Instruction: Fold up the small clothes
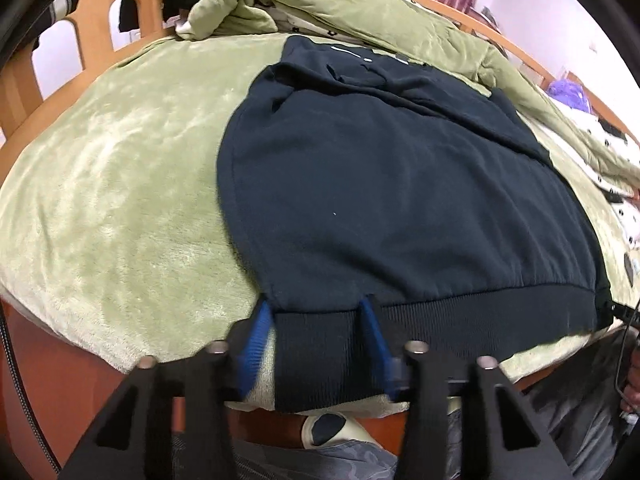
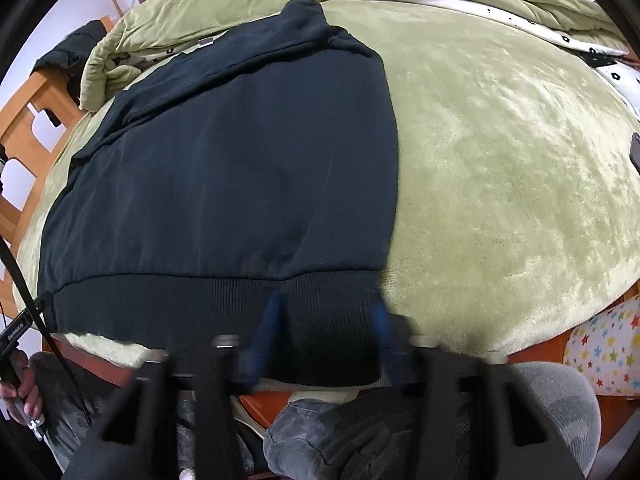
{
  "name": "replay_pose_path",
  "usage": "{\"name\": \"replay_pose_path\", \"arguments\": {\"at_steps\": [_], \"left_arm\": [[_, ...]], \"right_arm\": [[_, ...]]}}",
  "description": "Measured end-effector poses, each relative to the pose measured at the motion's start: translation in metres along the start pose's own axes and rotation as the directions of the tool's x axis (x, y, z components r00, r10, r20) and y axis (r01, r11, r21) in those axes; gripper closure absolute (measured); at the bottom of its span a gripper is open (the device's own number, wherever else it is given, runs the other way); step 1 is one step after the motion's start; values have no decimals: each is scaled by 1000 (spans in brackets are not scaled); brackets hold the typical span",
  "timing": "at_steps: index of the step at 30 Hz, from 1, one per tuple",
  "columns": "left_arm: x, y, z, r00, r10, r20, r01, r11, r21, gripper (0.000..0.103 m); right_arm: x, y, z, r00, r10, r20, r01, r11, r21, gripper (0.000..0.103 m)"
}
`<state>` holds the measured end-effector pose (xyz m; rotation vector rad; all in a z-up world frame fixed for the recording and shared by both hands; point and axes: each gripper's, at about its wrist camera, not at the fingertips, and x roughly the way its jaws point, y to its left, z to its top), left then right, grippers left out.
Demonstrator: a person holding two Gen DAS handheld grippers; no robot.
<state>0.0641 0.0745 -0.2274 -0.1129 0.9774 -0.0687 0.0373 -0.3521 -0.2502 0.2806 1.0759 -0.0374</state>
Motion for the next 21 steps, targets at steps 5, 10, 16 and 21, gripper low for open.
{"name": "replay_pose_path", "arguments": {"at_steps": [5, 10, 16, 21], "left_arm": [[-22, -3, 6, 995, -49, 90, 47, 999, 25, 89], [-52, -1, 30, 972, -92, 216, 94, 996, 4, 90], [-57, -4, 70, 956, -75, 283, 84, 996, -19, 90], [-47, -11, 115, 952, -51, 302, 64, 997, -36, 91]], "right_arm": [[-23, 4, 6, 994, 73, 81, -71, 997, -36, 93], [-47, -6, 28, 968, 197, 158, -204, 979, 28, 93], [-59, -6, 76, 927, 277, 253, -310, 945, 102, 93], [-57, 5, 125, 899, 302, 316, -362, 920, 150, 93]]}}
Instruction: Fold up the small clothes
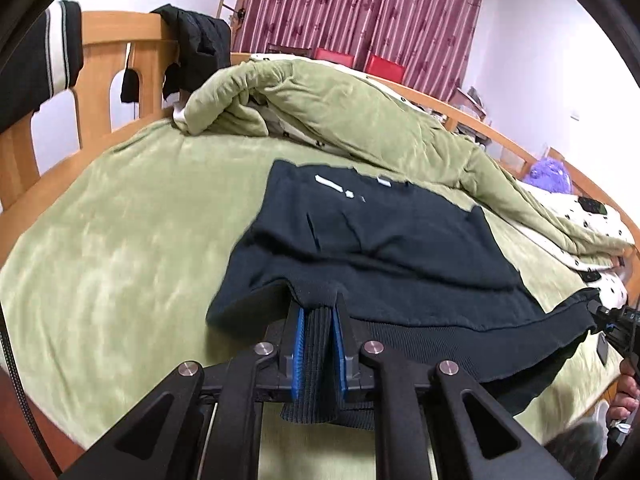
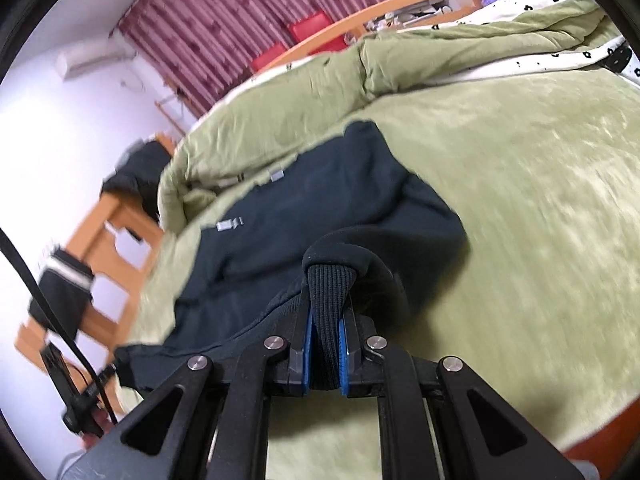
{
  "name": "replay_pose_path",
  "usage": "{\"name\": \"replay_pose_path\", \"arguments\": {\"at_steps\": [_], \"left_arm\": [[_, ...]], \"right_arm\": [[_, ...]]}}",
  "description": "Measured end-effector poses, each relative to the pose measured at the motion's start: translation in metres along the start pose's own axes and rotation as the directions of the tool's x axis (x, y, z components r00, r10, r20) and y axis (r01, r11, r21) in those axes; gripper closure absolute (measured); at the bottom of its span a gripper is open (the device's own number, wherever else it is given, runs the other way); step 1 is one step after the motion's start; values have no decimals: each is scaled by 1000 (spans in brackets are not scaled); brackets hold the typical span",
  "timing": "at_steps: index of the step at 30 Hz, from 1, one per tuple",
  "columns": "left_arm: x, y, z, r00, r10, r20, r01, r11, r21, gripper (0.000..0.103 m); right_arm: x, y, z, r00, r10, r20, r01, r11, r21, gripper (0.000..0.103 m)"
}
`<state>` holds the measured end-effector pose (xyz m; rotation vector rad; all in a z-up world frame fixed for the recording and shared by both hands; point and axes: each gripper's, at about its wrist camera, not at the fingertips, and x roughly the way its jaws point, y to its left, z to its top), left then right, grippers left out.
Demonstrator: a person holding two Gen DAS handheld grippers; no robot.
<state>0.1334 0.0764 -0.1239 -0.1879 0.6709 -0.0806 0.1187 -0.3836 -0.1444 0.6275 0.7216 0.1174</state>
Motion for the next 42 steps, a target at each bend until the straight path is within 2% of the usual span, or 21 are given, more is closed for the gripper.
{"name": "replay_pose_path", "arguments": {"at_steps": [8, 13, 18, 22, 24, 25, 26, 28, 30, 31, 35, 42], "left_arm": [[53, -11, 62, 1000, 8, 29, -8, 1000, -1, 91], [103, -16, 89, 1000, 7, 26, -7, 1000, -6, 91], [146, -16, 100, 1000, 10, 3, -10, 1000, -28, 90], [176, -13, 102, 999, 18, -31, -19, 998, -52, 89], [183, -13, 100, 999, 22, -42, -24, 998, -59, 85], [187, -12, 100, 998, 28, -50, -31, 998, -62, 84], [190, -12, 99, 998, 36, -58, -40, 997, -65, 77], [191, -11, 97, 996, 48, -77, -54, 996, -70, 66], [189, -11, 96, 996, 40, -79, -46, 996, -77, 44], [186, -12, 94, 997, 30, -76, -36, 996, -76, 40], [171, -16, 88, 998, 30, -63, -33, 998, -53, 39], [144, -15, 67, 996, -2, -93, -4, 998, -59, 39]], "right_arm": [[50, 11, 64, 998, 26, 54, -28, 999, 42, 93], [98, 4, 101, 998, 36, 51, -39, 998, 58, 93], [141, -7, 125, 999, 24, 27, -26, 998, 59, 93], [171, -14, 132, 1000, -17, 3, 17, 999, 40, 93], [187, -16, 131, 998, -59, -18, 59, 998, 18, 93], [191, -18, 130, 997, -75, -28, 76, 997, 12, 90], [197, -20, 128, 993, -114, -42, 114, 994, 0, 85], [197, -22, 125, 989, -145, -41, 144, 989, -24, 75], [191, -24, 122, 989, -142, -35, 140, 989, -41, 66], [185, -24, 121, 990, -141, -32, 139, 989, -50, 61], [157, -25, 112, 985, -170, -5, 169, 982, -82, 51], [106, -39, 79, 979, -202, -30, 199, 977, -81, 50]]}}
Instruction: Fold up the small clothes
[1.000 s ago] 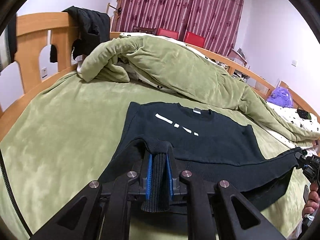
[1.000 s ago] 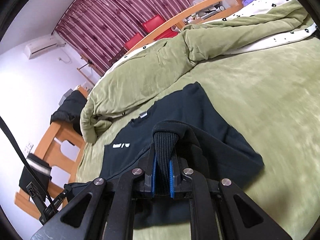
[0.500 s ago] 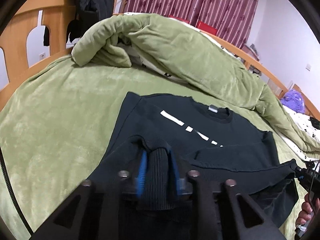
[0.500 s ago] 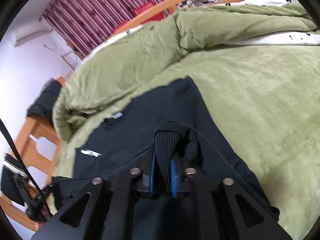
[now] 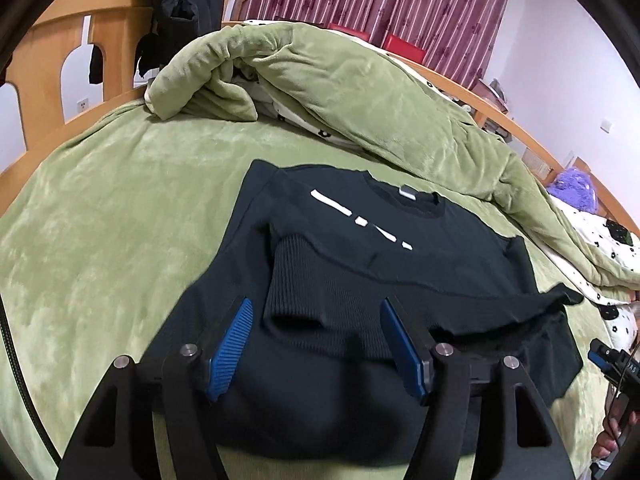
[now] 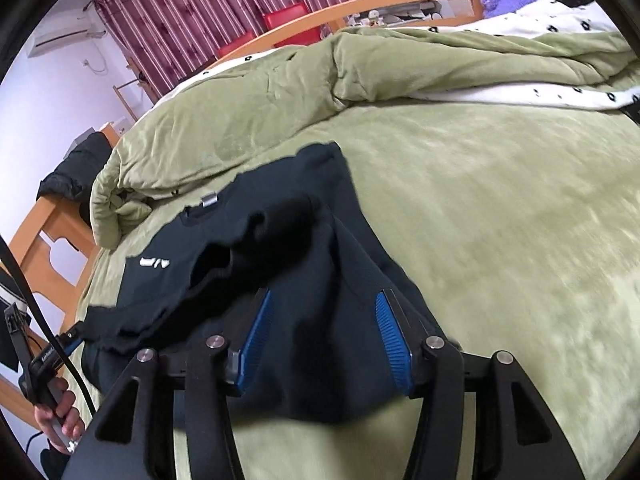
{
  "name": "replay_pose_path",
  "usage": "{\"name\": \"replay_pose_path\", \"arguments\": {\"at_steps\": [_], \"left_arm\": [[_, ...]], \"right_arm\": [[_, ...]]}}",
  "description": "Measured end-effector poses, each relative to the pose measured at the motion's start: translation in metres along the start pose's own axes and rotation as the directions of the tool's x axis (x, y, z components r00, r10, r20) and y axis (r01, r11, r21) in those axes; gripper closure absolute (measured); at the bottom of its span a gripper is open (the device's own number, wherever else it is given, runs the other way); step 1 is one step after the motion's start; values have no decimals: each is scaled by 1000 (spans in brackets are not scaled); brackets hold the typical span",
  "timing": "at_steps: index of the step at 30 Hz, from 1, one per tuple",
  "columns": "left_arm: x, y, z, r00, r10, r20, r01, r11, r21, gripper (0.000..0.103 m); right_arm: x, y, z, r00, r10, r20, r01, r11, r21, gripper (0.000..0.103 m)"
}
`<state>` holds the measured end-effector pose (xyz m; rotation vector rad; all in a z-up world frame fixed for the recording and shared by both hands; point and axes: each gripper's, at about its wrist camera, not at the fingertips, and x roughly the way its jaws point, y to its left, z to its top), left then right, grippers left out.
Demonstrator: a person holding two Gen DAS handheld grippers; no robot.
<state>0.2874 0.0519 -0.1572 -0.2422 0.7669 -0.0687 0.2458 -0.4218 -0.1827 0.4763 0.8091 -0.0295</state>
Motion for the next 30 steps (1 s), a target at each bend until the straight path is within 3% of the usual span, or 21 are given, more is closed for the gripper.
{"name": "replay_pose_path", "arguments": {"at_steps": [6, 14, 23, 30], "left_arm": [[-18, 9, -26, 1000, -7, -15, 6, 1000, -9, 39], [-29, 35, -62, 998, -19, -61, 14, 997, -76, 38], [-10, 55, -79, 992, -61, -112, 43, 987, -155, 38], [26, 75, -75, 982, -135, -133, 91, 952, -293, 38]], "right_arm": [[-22, -12, -31, 1000, 12, -26, -11, 999, 40, 49], [-5, -10, -62, 996, 8, -92, -4, 999, 49, 45], [28, -16, -62, 995, -29, -95, 39, 993, 111, 45], [59, -26, -50, 994, -20, -109, 38, 986, 165, 45]]}}
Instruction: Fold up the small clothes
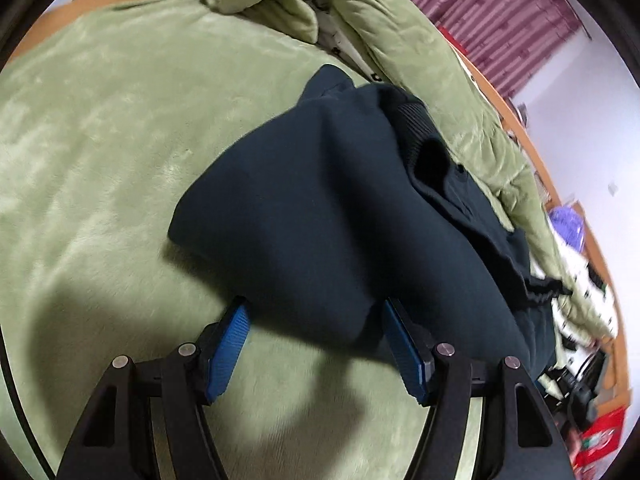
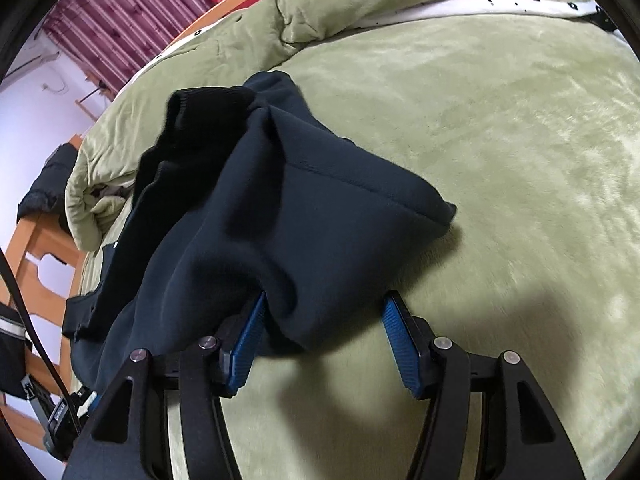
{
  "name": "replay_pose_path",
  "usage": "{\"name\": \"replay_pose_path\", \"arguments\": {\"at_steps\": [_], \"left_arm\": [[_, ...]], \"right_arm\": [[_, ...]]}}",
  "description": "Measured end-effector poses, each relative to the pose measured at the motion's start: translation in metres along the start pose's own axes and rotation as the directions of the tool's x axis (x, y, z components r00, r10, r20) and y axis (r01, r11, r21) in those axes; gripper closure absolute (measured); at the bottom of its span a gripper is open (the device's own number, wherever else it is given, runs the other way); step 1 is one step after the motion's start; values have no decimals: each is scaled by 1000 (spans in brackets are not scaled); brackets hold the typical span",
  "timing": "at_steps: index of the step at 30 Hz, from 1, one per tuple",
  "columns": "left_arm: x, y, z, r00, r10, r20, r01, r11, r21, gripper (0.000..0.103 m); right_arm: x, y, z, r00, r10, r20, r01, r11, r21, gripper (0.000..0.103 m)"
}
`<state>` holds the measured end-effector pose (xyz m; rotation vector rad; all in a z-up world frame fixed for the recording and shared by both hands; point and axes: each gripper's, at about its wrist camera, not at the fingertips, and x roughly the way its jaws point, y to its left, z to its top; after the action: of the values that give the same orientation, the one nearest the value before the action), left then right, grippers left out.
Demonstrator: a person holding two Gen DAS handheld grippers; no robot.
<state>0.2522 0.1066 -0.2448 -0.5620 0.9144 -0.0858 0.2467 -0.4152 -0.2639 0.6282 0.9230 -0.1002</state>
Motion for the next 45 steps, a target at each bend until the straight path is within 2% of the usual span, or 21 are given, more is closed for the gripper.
{"name": "replay_pose_path", "arguments": {"at_steps": [4, 5, 6, 7, 8, 9, 11, 17, 24, 34, 39, 45], "left_arm": [[12, -4, 10, 1000, 10, 18, -10, 1000, -9, 39], [13, -5, 11, 1000, 20, 22, -19, 1000, -9, 42], [14, -7, 12, 999, 38, 31, -37, 999, -8, 57], [16, -9, 13, 998, 62, 33, -62, 998, -2, 66], [16, -10, 14, 998, 64, 27, -64, 998, 6, 83], [15, -11, 15, 998, 57, 23, -57, 998, 14, 93], [6, -13, 13, 997, 62, 46, -64, 997, 31, 95], [-30, -8, 6, 997, 38, 72, -40, 999, 32, 96], [-66, -4, -26, 994, 78, 71, -83, 994, 73, 96], [-116, 6, -89, 991, 113, 78, -124, 980, 156, 96], [-125, 9, -100, 989, 120, 80, -133, 975, 178, 96], [-127, 9, -105, 987, 146, 66, -156, 970, 188, 93]], "right_arm": [[13, 3, 13, 1000, -7, 12, 7, 1000, -2, 45], [15, 4, 15, 1000, -7, 18, 7, 1000, -1, 52], [18, 4, 17, 1000, -4, 25, 4, 1000, -3, 59], [21, 5, 18, 1000, 11, 18, -10, 1000, -7, 78], [23, 6, 19, 1000, 18, 11, -17, 1000, -10, 86], [21, 6, 18, 1000, 20, 18, -20, 1000, -13, 88], [15, 7, 16, 999, 36, 35, -35, 999, -32, 92], [-14, 7, 7, 997, 68, 41, -66, 997, -39, 94], [-56, -1, -27, 997, 78, 7, -77, 994, -80, 94], [-117, -24, -96, 1000, 22, -17, -25, 987, -158, 94], [-136, -34, -120, 1000, 19, -12, -21, 985, -170, 94], [-138, -37, -124, 1000, -15, -23, 11, 984, -177, 89]]}}
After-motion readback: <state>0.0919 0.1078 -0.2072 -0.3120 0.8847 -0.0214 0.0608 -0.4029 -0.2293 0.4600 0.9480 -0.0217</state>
